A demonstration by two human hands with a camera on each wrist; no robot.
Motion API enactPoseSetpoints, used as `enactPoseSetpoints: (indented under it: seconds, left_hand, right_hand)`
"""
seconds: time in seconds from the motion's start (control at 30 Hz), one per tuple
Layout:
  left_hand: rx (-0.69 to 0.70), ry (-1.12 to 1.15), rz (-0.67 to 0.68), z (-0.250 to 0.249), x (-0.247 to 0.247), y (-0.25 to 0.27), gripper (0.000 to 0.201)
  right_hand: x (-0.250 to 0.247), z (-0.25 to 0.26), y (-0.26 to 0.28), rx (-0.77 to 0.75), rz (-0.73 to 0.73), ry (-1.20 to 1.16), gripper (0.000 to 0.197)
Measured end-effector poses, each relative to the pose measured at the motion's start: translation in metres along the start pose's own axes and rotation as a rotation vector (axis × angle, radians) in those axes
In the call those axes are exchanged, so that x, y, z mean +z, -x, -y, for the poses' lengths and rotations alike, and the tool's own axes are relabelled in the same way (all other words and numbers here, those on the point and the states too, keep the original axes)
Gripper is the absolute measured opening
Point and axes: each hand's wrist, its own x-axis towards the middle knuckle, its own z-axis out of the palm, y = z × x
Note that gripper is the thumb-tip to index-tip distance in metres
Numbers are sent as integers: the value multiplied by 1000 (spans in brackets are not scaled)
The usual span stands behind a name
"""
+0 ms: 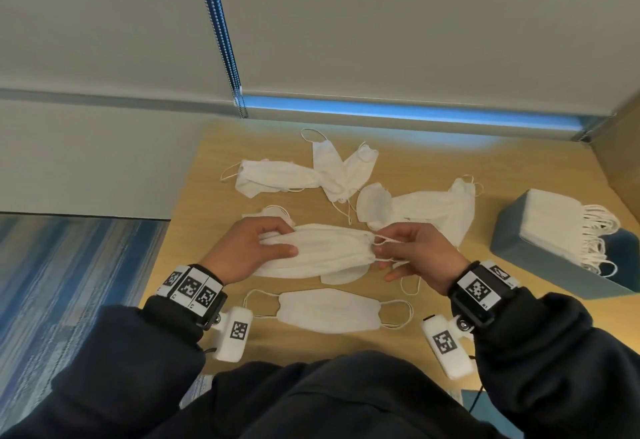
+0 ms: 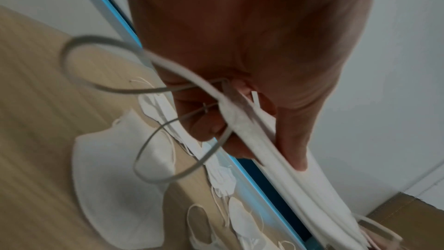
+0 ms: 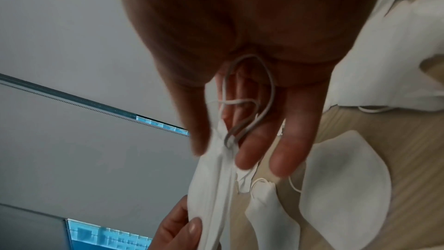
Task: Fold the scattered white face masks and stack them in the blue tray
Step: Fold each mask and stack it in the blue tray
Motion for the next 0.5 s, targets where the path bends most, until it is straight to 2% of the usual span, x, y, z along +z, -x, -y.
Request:
enactPoseSetpoints:
  seconds: [0.1, 0.17, 0.23, 0.33, 0.5]
  left_hand:
    - [-48, -78, -119, 6, 1, 7, 33]
    - [-120, -139, -199, 17, 0, 9, 41]
    - [-187, -112, -221, 30, -3, 10, 42]
    - [-203, 55, -145, 43, -14, 16, 48]
    - [-220, 532, -25, 36, -46, 28, 52]
  right_hand:
    - [-1, -3, -5, 42, -83, -137, 7]
    - [-3, 0, -9, 98, -92, -369, 12]
    - [-6, 5, -10, 141, -81, -568, 16]
    - [-13, 11, -7, 126, -56, -653, 13]
    - [-34, 9, 0, 120, -5, -465, 8]
